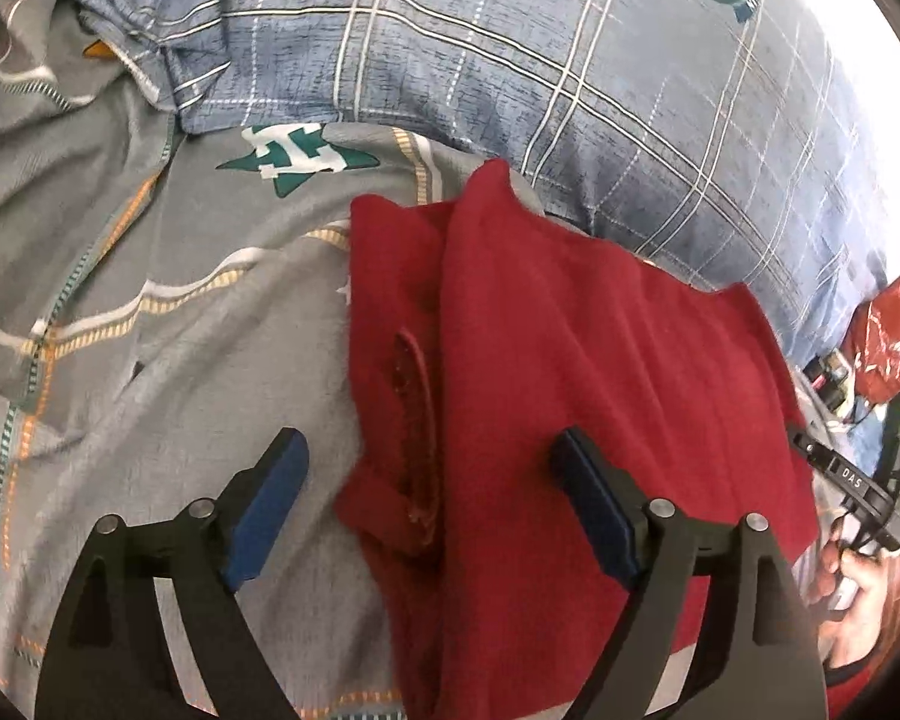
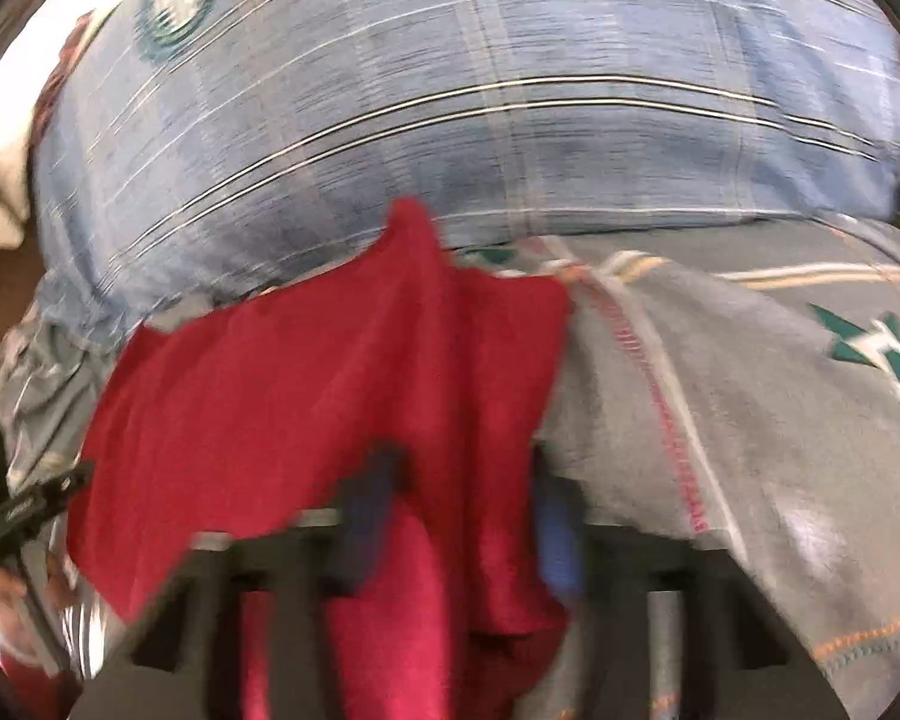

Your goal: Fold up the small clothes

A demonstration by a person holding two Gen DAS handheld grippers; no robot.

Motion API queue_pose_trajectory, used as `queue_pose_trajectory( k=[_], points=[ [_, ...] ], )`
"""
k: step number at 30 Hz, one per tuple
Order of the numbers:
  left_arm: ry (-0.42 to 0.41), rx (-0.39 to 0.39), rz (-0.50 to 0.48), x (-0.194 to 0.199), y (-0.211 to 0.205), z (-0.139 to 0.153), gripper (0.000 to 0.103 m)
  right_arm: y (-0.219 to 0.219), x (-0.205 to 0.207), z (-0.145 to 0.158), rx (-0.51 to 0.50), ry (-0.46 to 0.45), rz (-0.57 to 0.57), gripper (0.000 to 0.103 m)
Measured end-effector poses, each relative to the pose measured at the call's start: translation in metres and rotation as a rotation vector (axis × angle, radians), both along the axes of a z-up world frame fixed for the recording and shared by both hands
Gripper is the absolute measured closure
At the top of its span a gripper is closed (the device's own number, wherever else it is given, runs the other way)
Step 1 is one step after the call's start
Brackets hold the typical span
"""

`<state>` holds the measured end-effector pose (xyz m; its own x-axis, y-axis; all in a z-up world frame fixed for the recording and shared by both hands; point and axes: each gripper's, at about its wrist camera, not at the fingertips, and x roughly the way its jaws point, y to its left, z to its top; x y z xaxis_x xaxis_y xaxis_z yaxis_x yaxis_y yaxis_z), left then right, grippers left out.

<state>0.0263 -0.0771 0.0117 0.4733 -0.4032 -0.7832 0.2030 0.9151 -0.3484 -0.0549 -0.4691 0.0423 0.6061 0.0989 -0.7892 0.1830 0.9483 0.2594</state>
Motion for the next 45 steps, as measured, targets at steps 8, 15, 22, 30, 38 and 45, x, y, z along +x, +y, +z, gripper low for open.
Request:
queue_pose_trajectory(
  k=[8,15,22,30,38,45],
  points=[
    [-0.004,0.028,-0.013,-0.001,0.001,0.001,0.018,0.007,-0.029,0.033,-0.054,-0.052,-0.001,0.089],
    [-0.009,0.043,-0.026,-0.002,0.002,0.002,0.018,0.009,-0.024,0.019,-0.114,0.015,-0.015,0.089],
    [0.004,0.039,-0.031,-0.006,0.005,0.004,0.018,0.01,-0.033,0.022,-0.138,0.019,-0.031,0.09],
    [0.04,-0.007,-0.025,-0.008,0.016,0.006,0.018,0.049,-0.052,0.076,-0.155,-0.179,-0.069,0.048],
    [0.053,0.017,-0.071,-0.017,0.019,0.005,0.017,0.202,0.063,0.028,-0.045,-0.01,0.346,0.052],
    [0.062,-0.023,-0.044,-0.011,0.029,-0.001,0.009,0.27,0.125,-0.009,-0.14,0.082,0.413,0.047]
  ],
)
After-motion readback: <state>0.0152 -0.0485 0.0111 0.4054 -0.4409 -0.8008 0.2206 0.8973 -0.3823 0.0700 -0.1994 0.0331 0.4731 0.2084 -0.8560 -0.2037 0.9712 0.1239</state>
